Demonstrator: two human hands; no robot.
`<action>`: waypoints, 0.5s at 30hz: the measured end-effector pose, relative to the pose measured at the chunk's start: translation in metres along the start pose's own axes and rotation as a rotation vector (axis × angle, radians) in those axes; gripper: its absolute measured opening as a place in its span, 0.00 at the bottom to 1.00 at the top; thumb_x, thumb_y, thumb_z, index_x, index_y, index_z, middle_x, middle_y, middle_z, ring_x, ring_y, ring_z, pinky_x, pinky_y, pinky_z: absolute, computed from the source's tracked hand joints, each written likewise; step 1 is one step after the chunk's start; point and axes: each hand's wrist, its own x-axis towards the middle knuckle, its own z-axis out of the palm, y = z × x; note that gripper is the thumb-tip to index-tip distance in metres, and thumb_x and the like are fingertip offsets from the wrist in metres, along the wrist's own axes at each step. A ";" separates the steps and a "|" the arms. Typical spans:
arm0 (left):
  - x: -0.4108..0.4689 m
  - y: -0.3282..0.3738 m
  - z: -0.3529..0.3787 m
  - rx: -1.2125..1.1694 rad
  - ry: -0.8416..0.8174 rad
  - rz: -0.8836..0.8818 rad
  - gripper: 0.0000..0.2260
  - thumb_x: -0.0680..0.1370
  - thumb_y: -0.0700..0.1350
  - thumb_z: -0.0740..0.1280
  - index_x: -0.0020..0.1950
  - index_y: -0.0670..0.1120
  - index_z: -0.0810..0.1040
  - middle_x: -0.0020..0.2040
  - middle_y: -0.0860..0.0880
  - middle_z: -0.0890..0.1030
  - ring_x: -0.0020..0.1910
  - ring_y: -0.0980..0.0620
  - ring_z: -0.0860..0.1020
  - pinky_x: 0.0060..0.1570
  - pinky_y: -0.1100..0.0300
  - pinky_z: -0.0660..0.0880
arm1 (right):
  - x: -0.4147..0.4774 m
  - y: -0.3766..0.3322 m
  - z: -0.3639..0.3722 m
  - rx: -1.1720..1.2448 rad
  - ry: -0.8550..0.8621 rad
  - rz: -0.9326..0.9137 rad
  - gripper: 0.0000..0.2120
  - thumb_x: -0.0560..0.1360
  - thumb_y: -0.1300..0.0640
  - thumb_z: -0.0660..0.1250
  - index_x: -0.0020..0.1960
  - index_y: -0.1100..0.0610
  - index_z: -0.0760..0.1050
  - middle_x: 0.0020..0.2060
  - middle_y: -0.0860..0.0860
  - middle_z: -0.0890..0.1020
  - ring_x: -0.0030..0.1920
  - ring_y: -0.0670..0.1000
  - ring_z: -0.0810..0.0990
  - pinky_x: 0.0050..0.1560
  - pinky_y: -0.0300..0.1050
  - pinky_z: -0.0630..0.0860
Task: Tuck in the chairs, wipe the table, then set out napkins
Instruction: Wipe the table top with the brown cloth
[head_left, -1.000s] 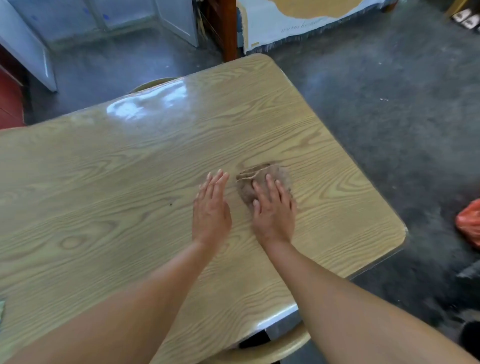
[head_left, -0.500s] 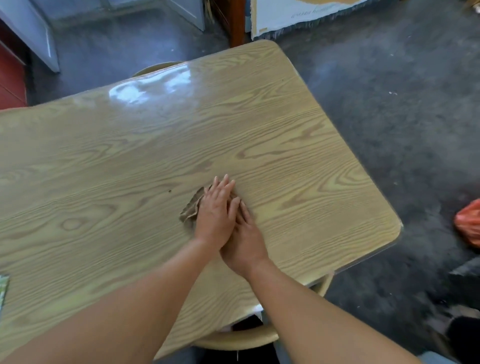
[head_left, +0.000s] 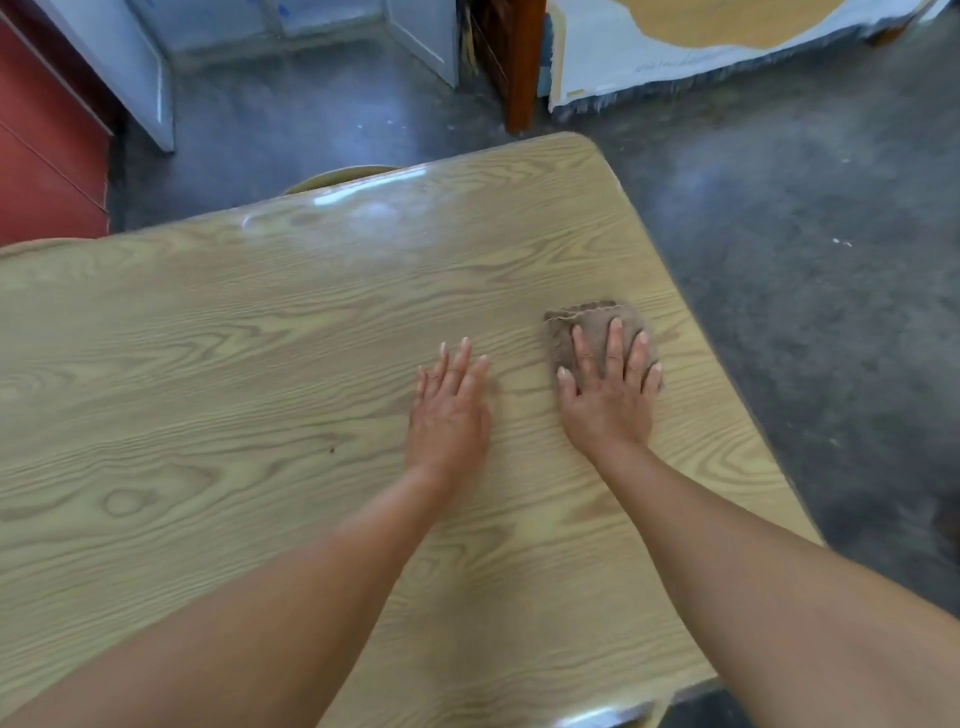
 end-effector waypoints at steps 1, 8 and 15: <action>0.004 -0.009 -0.005 0.044 0.019 -0.064 0.26 0.80 0.43 0.60 0.78 0.47 0.58 0.80 0.48 0.51 0.79 0.48 0.46 0.76 0.52 0.41 | 0.009 -0.012 -0.003 -0.001 -0.010 0.003 0.28 0.81 0.40 0.41 0.78 0.42 0.37 0.77 0.51 0.34 0.76 0.59 0.33 0.75 0.62 0.38; 0.015 -0.051 -0.026 0.096 0.043 -0.321 0.26 0.83 0.49 0.56 0.80 0.49 0.52 0.81 0.47 0.46 0.79 0.48 0.43 0.76 0.50 0.40 | -0.040 -0.070 0.025 0.011 0.110 -0.539 0.27 0.77 0.41 0.51 0.76 0.41 0.59 0.78 0.51 0.56 0.78 0.60 0.52 0.73 0.62 0.50; 0.025 -0.080 -0.038 0.136 0.055 -0.335 0.25 0.83 0.51 0.55 0.80 0.50 0.54 0.81 0.49 0.48 0.79 0.49 0.44 0.75 0.50 0.39 | 0.048 -0.068 -0.001 0.024 0.154 -0.361 0.27 0.78 0.41 0.46 0.77 0.40 0.54 0.79 0.50 0.51 0.79 0.57 0.47 0.75 0.58 0.45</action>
